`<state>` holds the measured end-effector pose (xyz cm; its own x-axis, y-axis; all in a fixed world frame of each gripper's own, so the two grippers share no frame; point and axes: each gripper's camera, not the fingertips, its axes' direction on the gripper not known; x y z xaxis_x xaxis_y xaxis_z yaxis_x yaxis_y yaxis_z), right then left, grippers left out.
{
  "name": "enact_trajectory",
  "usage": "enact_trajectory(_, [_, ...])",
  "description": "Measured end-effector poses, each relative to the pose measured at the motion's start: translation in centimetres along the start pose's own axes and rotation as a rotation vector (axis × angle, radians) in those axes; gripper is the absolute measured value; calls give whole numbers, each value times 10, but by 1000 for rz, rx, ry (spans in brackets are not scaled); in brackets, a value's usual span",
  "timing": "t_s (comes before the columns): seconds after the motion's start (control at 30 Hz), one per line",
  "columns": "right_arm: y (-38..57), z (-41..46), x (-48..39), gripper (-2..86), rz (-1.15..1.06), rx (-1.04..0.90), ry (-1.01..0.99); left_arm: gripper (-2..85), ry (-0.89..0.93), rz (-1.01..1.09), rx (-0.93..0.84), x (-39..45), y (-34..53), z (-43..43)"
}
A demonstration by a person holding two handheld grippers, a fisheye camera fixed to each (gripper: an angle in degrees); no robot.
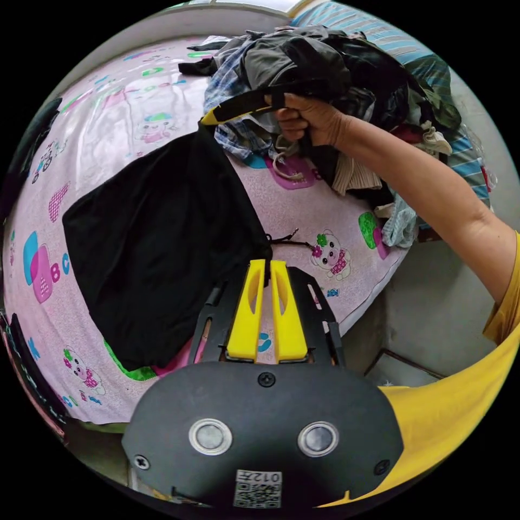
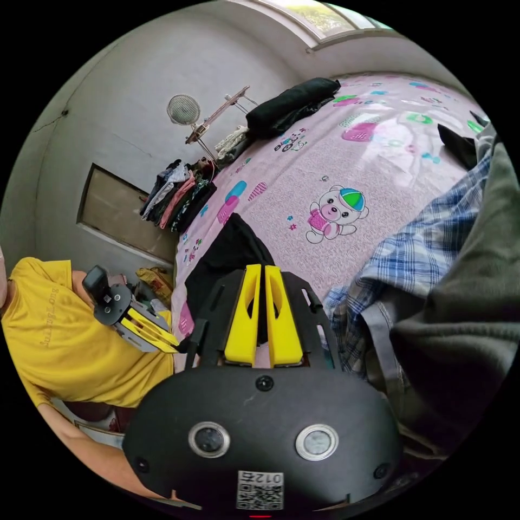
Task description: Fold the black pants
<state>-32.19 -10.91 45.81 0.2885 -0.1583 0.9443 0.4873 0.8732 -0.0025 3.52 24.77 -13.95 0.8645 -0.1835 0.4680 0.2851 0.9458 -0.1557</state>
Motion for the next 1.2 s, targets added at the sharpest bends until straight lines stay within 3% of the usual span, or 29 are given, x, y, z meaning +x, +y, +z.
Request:
enact_trajectory(0.13, [12,2,-5,19,3,-54,98,7,-47,110,-49,40,-25,37])
enact_trajectory(0.23, [24,1,-10,30,95,-111,324,12,-18,199,-96,65,-37,63])
enact_trajectory(0.4, [61,-16,-60,26,187,67,474,13,71,387,3,90,-30,49])
enact_trajectory(0.5, [78,13,-107,15,160,79,448,7,-59,227,44,39,-24,34])
enact_trajectory(0.57, [85,41,-131,10,157,50,442,5,-44,39,2,-32,-15,39])
enact_trajectory(0.63, [94,69,-149,7,171,13,453,5,-27,-18,-31,-71,-6,47])
enact_trajectory(0.8, [131,132,-161,1,257,-146,621,5,-180,17,-208,-111,-1,99])
enact_trajectory(0.97, [140,121,-163,0,358,-97,626,5,-104,1,-136,-124,3,110])
enact_trajectory(1.07, [133,113,-185,0,299,-8,614,4,-96,99,-69,-108,7,106])
enact_trajectory(1.2, [126,158,-184,0,246,-147,683,4,-47,196,-195,-94,9,146])
